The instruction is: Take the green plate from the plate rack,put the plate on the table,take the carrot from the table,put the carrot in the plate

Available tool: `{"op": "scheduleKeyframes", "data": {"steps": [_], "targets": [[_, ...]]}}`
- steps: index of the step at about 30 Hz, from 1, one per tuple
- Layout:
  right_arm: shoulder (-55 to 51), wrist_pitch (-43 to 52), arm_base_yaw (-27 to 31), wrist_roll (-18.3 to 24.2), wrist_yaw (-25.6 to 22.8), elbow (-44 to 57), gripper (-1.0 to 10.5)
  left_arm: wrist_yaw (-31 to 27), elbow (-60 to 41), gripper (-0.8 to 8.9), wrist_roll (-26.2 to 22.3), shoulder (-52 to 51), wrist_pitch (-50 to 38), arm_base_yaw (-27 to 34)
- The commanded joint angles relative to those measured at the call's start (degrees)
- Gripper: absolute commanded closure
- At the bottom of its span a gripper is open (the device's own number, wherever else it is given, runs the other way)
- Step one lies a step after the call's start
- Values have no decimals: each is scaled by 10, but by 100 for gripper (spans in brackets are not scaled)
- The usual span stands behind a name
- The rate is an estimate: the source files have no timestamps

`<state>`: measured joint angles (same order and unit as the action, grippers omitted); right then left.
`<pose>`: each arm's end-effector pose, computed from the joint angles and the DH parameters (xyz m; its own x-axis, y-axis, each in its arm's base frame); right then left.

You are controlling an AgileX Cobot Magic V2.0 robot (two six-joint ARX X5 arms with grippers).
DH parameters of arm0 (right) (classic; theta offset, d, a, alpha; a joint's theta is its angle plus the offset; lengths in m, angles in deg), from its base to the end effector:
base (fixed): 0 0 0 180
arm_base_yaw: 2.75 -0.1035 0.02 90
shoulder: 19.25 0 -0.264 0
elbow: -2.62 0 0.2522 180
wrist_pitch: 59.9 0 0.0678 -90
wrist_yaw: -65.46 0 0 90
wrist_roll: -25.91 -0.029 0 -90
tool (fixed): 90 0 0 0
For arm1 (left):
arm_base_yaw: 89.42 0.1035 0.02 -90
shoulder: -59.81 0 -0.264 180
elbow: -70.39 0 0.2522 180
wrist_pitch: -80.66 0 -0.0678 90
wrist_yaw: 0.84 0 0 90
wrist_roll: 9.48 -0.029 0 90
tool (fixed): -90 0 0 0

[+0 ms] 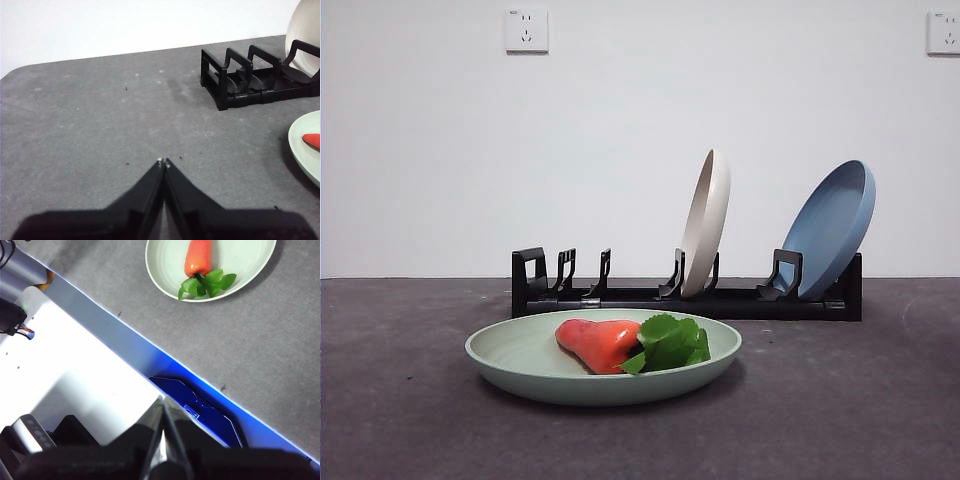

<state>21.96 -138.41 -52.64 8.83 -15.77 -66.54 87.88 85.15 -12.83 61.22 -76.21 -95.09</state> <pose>0.0646 0.0835 0.3211 0.2879 0.5784 -0.7633 -0.6360 0.7113 0.2991 0.0964 -0.0089 0.1518 0.9826 -0.0751 -0.1698 0.0866 0.9943 0.0614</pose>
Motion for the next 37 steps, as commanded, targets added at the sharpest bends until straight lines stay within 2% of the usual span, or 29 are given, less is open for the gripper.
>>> {"op": "scheduleKeyframes", "data": {"steps": [1,3,6,10,13,16,19,23,29,34,37], "targets": [[-10,2,16,41,-10,-1,945,1,-8,815,4,-2,-2,2],[-21,19,45,65,-29,-1,945,1,-8,815,4,-2,-2,2],[-38,86,118,89,-22,1,945,1,-8,815,4,-2,-2,2],[-63,157,246,120,15,2,945,1,-8,815,4,-2,-2,2],[-78,185,337,183,52,2,945,1,-8,815,4,-2,-2,2],[-99,208,405,248,97,10,945,1,-8,815,4,-2,-2,2],[-132,261,450,279,123,43,945,1,-8,815,4,-2,-2,2],[-190,358,472,266,122,127,945,1,-8,816,4,-2,-2,2],[-268,461,472,208,112,270,945,1,-8,815,4,-2,-2,2],[-322,495,460,140,29,366,945,1,-8,815,4,-2,-2,2],[-353,510,444,128,5,412,945,1,-8,815,4,-2,-2,2]]}}
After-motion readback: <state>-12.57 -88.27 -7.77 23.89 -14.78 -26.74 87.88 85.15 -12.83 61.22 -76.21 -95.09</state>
